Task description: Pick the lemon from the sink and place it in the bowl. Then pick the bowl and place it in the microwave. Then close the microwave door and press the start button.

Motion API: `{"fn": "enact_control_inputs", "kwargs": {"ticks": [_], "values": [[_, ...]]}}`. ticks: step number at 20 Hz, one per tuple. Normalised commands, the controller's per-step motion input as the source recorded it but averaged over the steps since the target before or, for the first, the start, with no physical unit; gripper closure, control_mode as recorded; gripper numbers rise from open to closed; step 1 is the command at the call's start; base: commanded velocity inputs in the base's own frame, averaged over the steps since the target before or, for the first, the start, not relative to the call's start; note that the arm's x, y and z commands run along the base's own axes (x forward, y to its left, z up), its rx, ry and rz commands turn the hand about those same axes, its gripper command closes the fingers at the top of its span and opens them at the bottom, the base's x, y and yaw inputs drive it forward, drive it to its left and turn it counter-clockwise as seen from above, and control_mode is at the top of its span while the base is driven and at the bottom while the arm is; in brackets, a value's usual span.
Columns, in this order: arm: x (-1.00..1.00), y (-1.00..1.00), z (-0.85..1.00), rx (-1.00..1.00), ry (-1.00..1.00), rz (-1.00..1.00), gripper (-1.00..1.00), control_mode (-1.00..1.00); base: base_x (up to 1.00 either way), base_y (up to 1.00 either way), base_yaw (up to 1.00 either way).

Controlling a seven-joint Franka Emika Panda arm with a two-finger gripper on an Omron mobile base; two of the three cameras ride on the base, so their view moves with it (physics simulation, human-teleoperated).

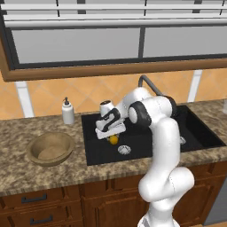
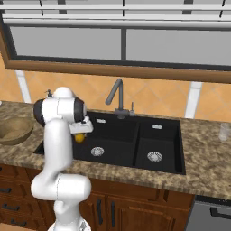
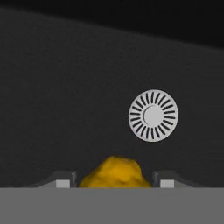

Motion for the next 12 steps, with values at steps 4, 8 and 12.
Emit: {"fn": "enact_control_inputs", "kwargs": {"ticks": [4,8,12], "values": [[-0.77,0.46,1.00,0.05,-0.16,0.10,1.00,-1.00,0.00,0.00,0.00],[-0.55,0.53,1.00,0.25,-0.07,0.16,1.00,-1.00,0.00,0.00,0.00],[-0.39,0.51,1.00,0.39,-0.03,0.16,1.00,-1.00,0.00,0.00,0.00]]}}
